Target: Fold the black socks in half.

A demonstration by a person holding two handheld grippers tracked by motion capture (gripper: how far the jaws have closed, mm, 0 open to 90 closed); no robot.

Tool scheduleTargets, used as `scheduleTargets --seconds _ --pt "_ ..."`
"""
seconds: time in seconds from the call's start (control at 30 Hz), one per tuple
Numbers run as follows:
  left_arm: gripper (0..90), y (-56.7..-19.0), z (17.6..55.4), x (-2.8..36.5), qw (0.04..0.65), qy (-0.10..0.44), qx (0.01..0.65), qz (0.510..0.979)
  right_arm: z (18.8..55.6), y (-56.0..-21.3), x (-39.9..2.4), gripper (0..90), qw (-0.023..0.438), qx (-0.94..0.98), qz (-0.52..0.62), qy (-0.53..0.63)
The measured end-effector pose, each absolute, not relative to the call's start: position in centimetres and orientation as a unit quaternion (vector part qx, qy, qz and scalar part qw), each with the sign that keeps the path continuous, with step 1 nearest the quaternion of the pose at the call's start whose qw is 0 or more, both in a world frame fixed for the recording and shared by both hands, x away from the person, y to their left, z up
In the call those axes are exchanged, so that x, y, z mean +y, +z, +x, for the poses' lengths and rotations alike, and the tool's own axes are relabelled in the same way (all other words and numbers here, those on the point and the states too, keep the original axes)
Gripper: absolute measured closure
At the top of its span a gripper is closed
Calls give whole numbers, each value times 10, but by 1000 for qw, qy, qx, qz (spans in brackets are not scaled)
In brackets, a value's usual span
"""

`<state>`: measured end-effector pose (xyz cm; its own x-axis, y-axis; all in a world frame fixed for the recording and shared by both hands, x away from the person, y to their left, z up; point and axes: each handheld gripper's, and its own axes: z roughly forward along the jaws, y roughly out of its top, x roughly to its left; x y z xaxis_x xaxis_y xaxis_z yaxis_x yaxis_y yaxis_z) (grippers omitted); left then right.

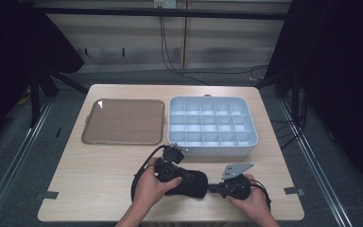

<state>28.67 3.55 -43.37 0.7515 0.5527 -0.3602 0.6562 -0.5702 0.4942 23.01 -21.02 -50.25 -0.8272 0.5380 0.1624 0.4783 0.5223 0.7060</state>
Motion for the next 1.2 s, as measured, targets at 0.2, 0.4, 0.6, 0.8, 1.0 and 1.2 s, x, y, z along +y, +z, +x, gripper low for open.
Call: scheduleTargets --seconds 0.2,0.4,0.6,0.8,1.0,1.2 --pt "577 -433 289 45 317 -73 356 876 230 -502 -210 900 39 872 291 392" --pt "560 -435 291 53 316 -66 362 874 230 -502 -210 900 40 872 290 392" --pt "542 -437 292 63 316 -57 371 871 230 -502 -210 900 40 872 290 391" --pt "540 -440 294 77 312 -52 381 869 230 -502 -210 900 41 873 290 390" --pt "533 -445 294 88 309 -51 396 863 230 -502 -209 900 40 872 291 391" --pt "528 -452 292 92 304 -54 400 863 230 -502 -209 900 40 872 291 391"
